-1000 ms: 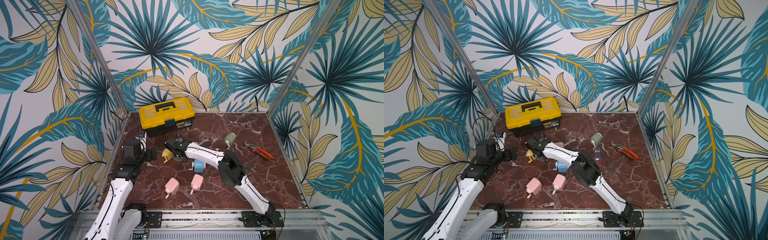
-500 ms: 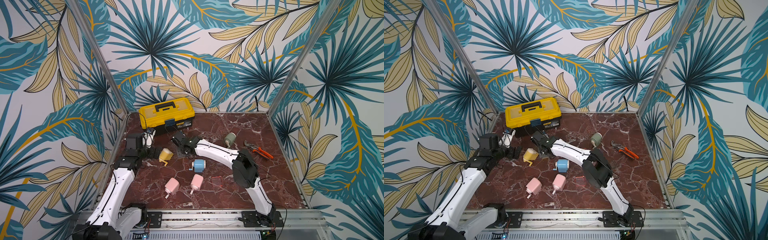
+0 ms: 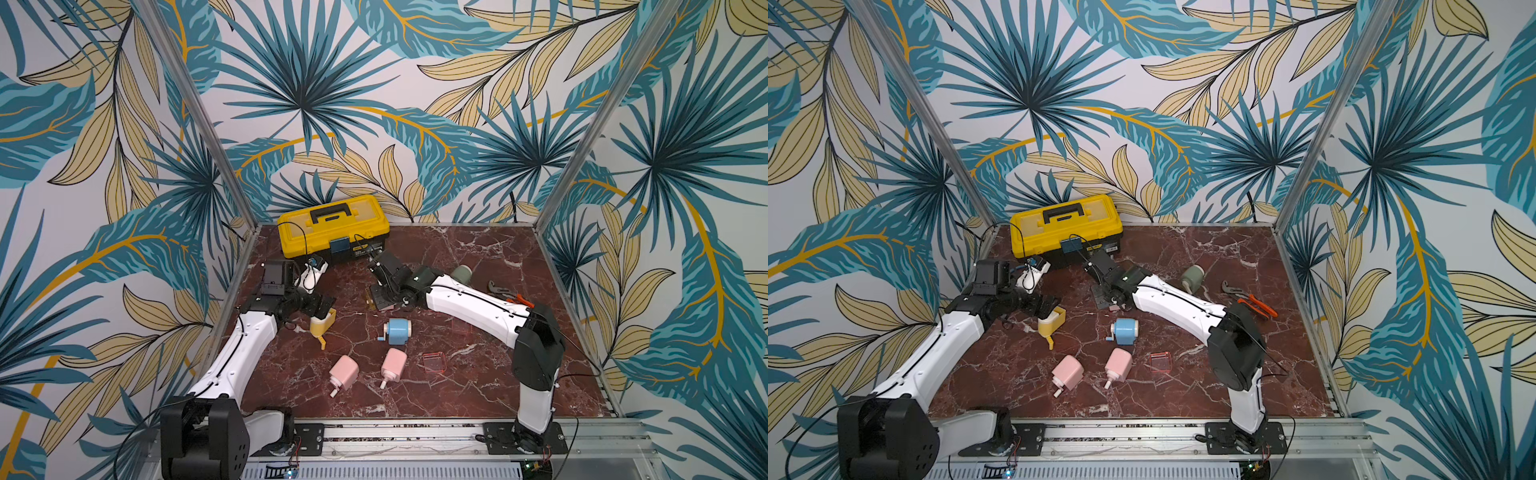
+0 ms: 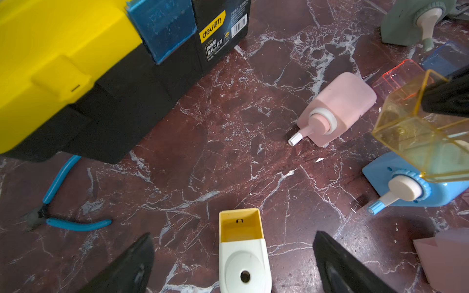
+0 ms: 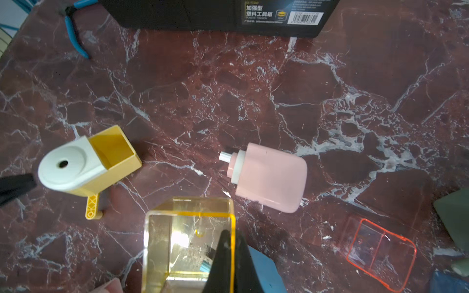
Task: Put the tray back into the pencil sharpener
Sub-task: Pick up the pencil sharpener from the center of the board, then place the pencil sharpener at the center of the board.
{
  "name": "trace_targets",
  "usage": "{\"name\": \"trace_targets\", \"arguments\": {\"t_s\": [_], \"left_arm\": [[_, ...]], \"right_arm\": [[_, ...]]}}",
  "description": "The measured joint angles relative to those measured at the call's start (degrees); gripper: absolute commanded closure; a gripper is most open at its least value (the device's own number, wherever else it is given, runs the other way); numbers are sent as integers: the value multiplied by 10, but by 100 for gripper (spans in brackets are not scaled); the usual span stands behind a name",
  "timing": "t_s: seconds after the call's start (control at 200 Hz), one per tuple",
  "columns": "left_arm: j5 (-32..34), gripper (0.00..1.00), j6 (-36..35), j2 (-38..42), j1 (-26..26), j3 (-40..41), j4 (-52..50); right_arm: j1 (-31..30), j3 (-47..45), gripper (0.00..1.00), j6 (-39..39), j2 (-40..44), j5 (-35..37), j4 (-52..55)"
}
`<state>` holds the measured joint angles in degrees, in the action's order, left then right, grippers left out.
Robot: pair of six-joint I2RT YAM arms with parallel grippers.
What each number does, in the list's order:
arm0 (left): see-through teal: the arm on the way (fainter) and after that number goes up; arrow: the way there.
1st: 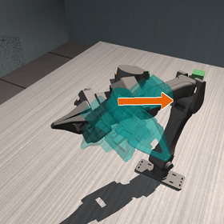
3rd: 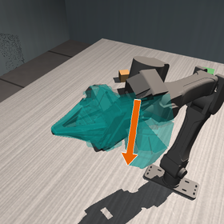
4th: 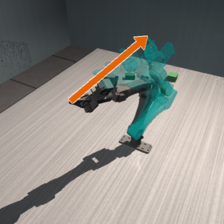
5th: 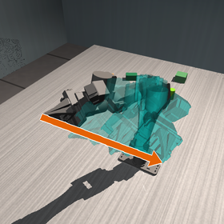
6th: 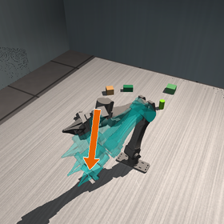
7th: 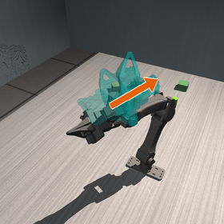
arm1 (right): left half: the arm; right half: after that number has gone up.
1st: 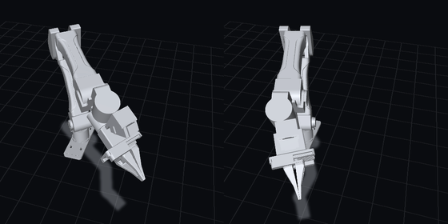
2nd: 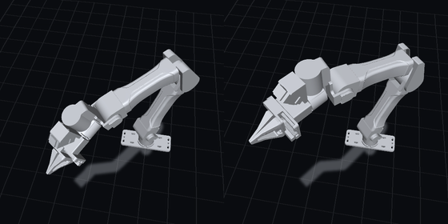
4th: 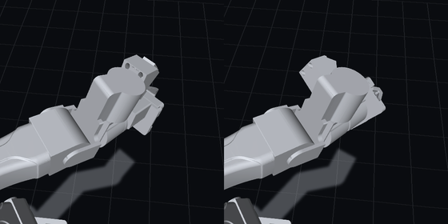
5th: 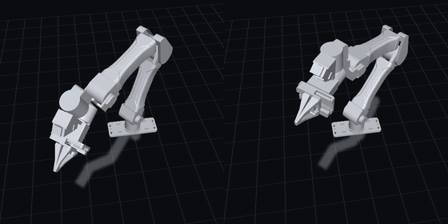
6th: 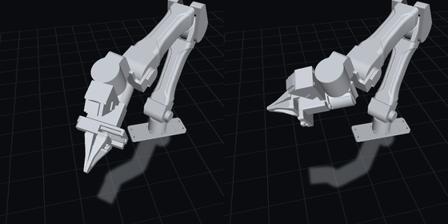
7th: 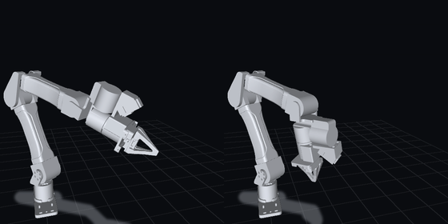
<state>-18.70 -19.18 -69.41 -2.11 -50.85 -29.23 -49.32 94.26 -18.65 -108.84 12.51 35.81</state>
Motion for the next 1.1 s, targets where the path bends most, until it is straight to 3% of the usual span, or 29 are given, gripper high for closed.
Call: {"name": "trace_targets", "arguments": {"t_s": [0.265, 0.576, 0.781, 1.102], "left_arm": [[2, 0, -10, 46, 0, 20, -24], [-14, 0, -27, 60, 0, 20, -28], [-27, 0, -45, 74, 0, 32, -32], [-30, 0, -63, 116, 0, 51, -38]], "right_arm": [[3, -133, 100, 154, 150, -40, -25], [28, -308, 100, 415, 378, -144, 27], [27, -375, 100, 556, 385, -224, 104], [-18, -493, 100, 672, 348, -283, 69]]}}
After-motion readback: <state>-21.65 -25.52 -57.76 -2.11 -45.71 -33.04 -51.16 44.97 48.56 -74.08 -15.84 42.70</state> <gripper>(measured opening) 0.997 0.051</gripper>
